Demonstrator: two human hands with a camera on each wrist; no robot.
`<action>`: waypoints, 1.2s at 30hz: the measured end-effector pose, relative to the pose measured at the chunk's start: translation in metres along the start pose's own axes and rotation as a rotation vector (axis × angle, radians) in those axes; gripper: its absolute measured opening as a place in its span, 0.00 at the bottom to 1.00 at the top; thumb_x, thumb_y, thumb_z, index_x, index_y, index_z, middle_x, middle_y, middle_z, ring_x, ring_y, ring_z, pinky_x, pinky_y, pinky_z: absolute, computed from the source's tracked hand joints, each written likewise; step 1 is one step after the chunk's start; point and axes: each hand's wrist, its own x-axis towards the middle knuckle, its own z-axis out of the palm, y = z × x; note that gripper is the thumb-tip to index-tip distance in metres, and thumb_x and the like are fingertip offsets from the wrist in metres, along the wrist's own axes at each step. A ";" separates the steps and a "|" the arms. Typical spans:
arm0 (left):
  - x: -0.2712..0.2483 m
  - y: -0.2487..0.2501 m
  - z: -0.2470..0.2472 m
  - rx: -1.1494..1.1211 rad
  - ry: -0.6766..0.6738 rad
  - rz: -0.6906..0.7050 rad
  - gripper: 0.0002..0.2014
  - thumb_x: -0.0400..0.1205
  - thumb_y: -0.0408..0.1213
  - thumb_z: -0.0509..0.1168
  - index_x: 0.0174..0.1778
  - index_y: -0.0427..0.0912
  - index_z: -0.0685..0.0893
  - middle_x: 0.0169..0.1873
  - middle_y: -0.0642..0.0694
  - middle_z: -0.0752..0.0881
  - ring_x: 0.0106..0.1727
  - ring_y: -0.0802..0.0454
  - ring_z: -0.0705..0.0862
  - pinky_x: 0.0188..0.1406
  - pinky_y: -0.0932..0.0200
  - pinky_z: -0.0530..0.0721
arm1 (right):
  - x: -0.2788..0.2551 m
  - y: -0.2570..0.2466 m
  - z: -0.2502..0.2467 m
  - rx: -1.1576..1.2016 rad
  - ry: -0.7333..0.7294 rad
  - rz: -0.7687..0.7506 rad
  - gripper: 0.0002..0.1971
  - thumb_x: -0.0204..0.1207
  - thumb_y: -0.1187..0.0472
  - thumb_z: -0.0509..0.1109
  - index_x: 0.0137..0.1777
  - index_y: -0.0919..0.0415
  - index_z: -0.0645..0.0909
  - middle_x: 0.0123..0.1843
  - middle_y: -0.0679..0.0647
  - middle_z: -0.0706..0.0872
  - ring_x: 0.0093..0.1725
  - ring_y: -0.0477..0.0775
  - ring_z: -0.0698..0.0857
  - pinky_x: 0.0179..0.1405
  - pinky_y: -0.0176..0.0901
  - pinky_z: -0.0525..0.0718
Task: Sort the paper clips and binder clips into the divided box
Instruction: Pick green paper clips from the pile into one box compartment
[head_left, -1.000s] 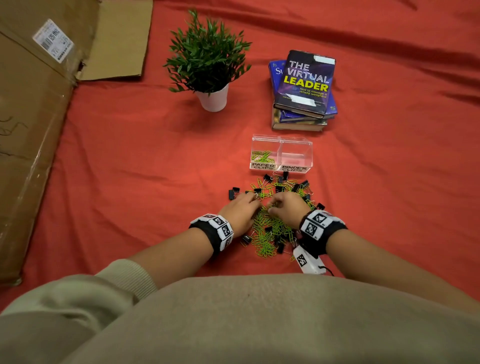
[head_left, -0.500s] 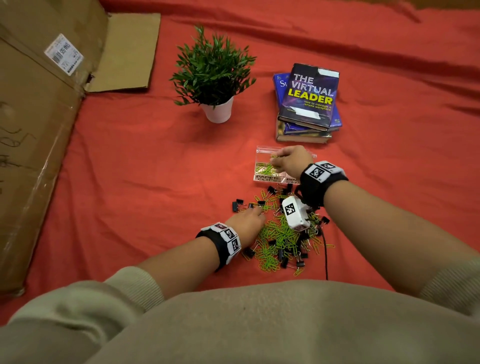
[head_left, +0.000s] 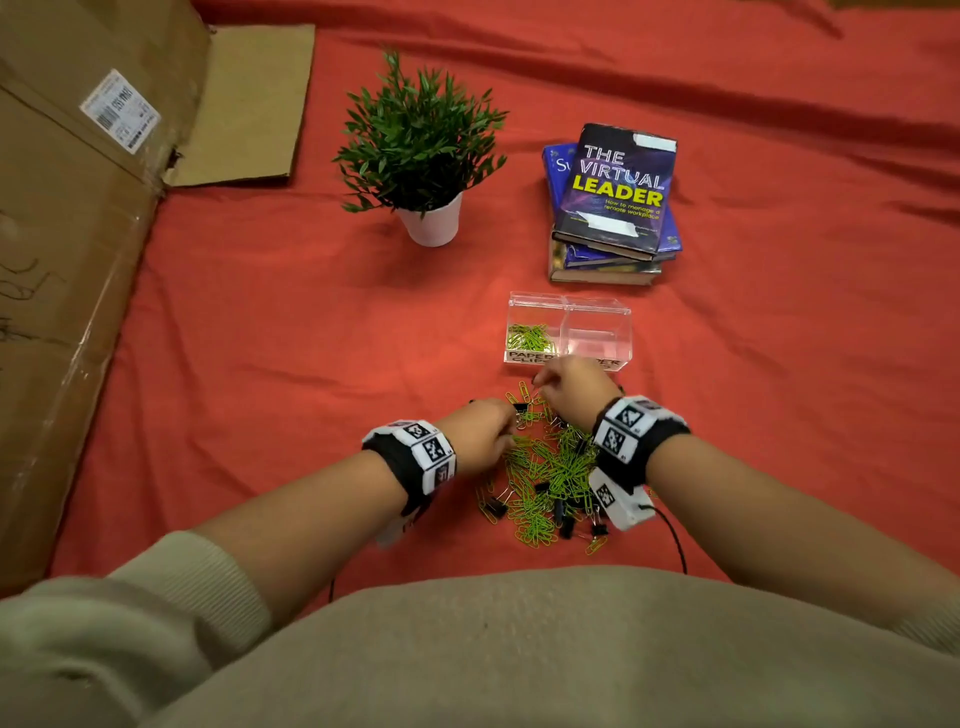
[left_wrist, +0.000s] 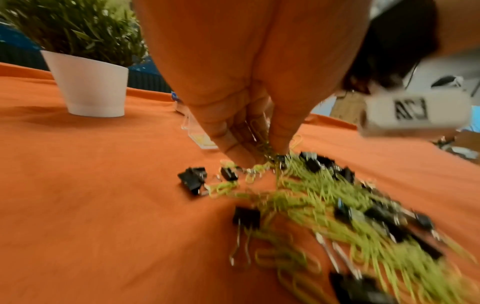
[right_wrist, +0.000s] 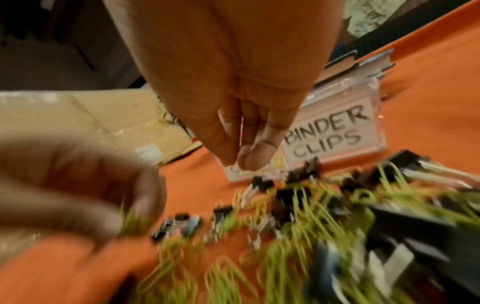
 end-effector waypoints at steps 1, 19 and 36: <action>0.001 0.001 -0.008 -0.025 0.008 -0.008 0.06 0.82 0.35 0.64 0.51 0.37 0.81 0.52 0.40 0.84 0.54 0.44 0.81 0.51 0.57 0.75 | -0.007 0.003 0.008 -0.049 -0.040 -0.012 0.09 0.78 0.66 0.64 0.54 0.63 0.84 0.54 0.57 0.87 0.48 0.52 0.85 0.50 0.37 0.84; 0.096 0.019 -0.057 0.102 0.168 -0.156 0.11 0.82 0.28 0.61 0.60 0.34 0.81 0.59 0.36 0.83 0.60 0.39 0.82 0.59 0.50 0.81 | -0.043 0.026 0.049 -0.163 -0.057 -0.118 0.14 0.77 0.62 0.66 0.60 0.66 0.79 0.57 0.58 0.77 0.57 0.59 0.80 0.57 0.51 0.84; 0.025 -0.030 0.008 0.075 0.079 -0.123 0.15 0.78 0.37 0.69 0.61 0.45 0.83 0.55 0.43 0.78 0.59 0.43 0.80 0.60 0.47 0.81 | -0.040 0.014 0.068 -0.332 -0.081 -0.217 0.16 0.77 0.71 0.63 0.64 0.71 0.75 0.58 0.64 0.78 0.60 0.64 0.78 0.58 0.52 0.80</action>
